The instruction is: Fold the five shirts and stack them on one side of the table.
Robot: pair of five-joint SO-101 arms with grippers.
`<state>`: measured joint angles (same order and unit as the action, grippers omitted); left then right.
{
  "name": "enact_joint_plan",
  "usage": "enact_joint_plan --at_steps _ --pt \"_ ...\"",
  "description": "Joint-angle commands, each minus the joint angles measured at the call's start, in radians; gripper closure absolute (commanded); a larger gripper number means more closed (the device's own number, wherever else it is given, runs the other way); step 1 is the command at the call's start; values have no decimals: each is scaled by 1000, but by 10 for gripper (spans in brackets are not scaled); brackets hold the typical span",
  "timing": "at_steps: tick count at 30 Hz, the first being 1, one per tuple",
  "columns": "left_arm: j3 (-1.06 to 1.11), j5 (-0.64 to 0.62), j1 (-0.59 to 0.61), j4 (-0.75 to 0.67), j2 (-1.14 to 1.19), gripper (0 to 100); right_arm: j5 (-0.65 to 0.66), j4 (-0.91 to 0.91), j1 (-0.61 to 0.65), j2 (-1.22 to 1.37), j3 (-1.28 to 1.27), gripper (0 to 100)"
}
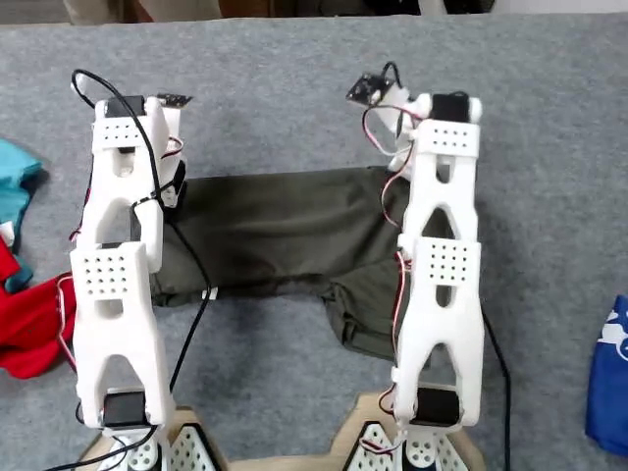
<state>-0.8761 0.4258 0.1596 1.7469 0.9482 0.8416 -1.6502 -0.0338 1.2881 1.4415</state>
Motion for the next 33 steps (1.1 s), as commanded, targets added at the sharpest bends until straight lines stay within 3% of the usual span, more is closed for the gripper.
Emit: enact_joint_plan --at_steps 1,6,13,19,25,33 --pt "-66 14 48 11 22 951 8 26 -45 -1 44 975" --pt "-72 51 106 11 76 951 57 32 -91 1 41 975" --pt "-72 49 83 12 53 951 61 15 -97 -8 50 975" --pt "6 18 -37 17 -208 952 101 -138 -45 -110 232 974" --pt "442 26 -173 14 -633 979 120 -138 -22 -400 35 974" --pt "947 97 -146 11 -1010 980 216 -133 -33 -880 -615 974"
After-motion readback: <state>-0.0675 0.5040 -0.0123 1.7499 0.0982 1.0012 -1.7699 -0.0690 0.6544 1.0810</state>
